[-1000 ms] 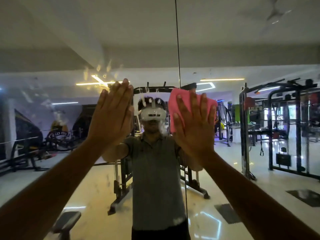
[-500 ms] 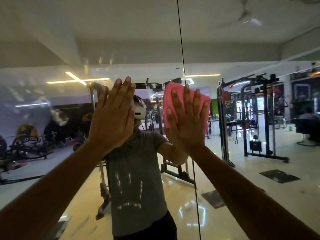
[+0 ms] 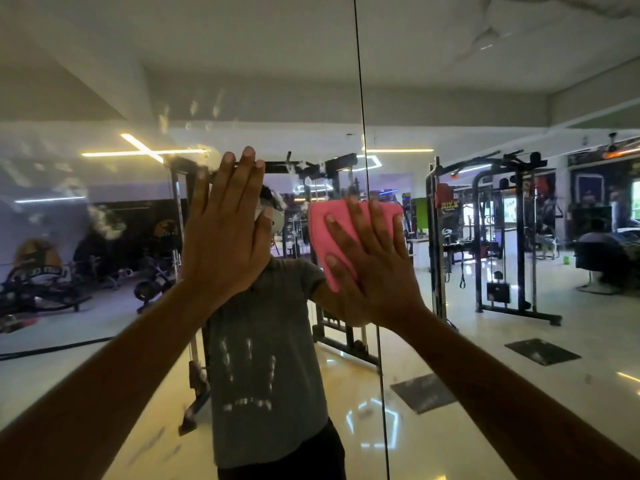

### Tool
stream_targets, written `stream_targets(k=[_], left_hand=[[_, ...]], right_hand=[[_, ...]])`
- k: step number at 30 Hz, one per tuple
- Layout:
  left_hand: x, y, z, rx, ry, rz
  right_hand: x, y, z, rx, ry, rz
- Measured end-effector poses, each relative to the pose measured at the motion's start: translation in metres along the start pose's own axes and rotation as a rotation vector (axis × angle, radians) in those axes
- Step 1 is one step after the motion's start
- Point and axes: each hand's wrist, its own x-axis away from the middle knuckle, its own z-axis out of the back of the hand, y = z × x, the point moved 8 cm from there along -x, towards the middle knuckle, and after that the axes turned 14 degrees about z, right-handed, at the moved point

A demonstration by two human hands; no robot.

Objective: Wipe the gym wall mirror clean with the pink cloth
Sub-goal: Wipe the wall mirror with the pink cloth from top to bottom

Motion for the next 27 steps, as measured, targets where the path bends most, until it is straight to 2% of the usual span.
stream_targets(k=[2, 6, 10, 12, 14, 16, 18, 20, 21, 23, 25, 27], left_hand=[[0.005, -0.001, -0.001, 0.006, 0.007, 0.015], [0.008, 0.000, -0.003, -0.002, 0.003, 0.036], [0.011, -0.004, 0.000, -0.032, 0.020, 0.013], [0.014, -0.011, 0.001, -0.023, 0.014, 0.011], [0.014, -0.013, 0.001, -0.001, 0.013, 0.004], [0.013, -0.013, 0.003, 0.044, 0.020, 0.020], [0.012, -0.016, 0.007, 0.085, 0.035, 0.049], [0.011, -0.018, 0.009, 0.060, 0.044, 0.033], [0.010, -0.021, 0.010, 0.036, 0.041, 0.023], [0.009, -0.027, 0.010, 0.013, 0.028, 0.011], [0.009, -0.029, 0.009, 0.017, 0.014, 0.001], [0.008, -0.029, 0.007, 0.032, 0.004, 0.004]], right_hand=[[-0.009, 0.022, 0.005, 0.025, 0.004, -0.034], [-0.067, 0.031, 0.011, 0.055, 0.083, -0.266], [-0.038, -0.014, -0.001, 0.032, -0.023, 0.029], [-0.025, 0.006, 0.003, 0.036, -0.024, 0.059], [-0.055, 0.039, 0.010, 0.042, 0.023, -0.120], [-0.096, 0.038, 0.017, 0.061, 0.050, -0.280], [-0.115, 0.002, 0.012, 0.072, 0.042, -0.154], [-0.088, -0.026, 0.005, 0.049, 0.003, 0.023], [-0.066, -0.024, 0.003, 0.027, -0.014, 0.053], [-0.051, 0.001, 0.005, 0.022, -0.010, -0.021], [-0.080, 0.030, 0.012, 0.020, 0.030, -0.190], [-0.121, 0.023, 0.018, 0.037, 0.049, -0.251]])
